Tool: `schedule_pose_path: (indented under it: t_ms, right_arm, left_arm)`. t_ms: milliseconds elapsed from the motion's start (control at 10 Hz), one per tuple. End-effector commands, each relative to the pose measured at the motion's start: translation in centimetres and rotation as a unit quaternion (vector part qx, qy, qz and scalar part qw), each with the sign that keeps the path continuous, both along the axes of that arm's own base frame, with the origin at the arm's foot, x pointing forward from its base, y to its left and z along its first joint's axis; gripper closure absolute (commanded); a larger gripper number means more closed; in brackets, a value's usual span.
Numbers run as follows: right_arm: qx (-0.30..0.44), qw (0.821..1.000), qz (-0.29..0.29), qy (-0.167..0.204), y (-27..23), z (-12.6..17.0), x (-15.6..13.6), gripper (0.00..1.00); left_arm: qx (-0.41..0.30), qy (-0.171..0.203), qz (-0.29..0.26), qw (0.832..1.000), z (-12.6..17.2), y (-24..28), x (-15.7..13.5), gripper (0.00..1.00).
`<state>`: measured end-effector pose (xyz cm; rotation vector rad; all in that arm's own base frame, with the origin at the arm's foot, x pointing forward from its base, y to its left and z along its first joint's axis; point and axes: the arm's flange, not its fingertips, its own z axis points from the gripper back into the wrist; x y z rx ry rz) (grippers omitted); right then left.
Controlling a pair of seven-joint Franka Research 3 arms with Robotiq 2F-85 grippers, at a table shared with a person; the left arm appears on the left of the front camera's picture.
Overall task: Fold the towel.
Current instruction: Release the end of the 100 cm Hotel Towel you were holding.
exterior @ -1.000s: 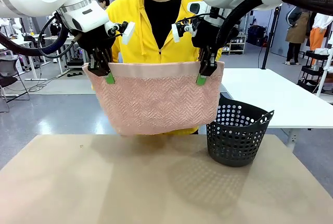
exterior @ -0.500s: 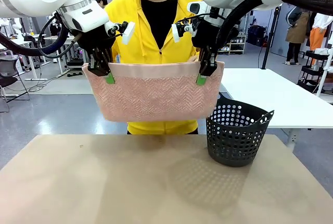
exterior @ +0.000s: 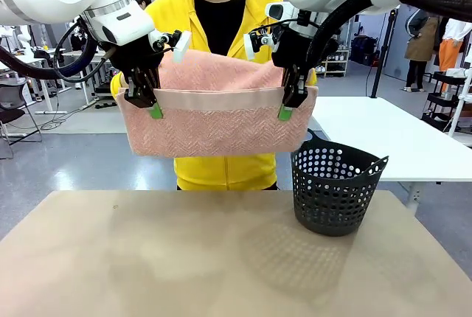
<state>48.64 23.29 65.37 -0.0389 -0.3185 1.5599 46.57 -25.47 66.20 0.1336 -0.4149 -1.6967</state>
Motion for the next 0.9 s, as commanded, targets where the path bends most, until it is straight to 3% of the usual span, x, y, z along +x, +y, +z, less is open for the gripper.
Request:
schedule_pose_path:
  t_ms: [0,800]
  right_arm:
    - [-0.002,1.0,-0.001,-0.001,-0.13,0.03,0.03,1.0]
    - [-0.002,1.0,-0.001,-0.001,-0.13,0.03,0.03,1.0]
  left_arm:
    - [0.0,-0.001,0.0,1.0,0.14,0.1,-0.03,1.0]
    - [0.0,-0.001,0.0,1.0,0.14,0.1,-0.03,1.0]
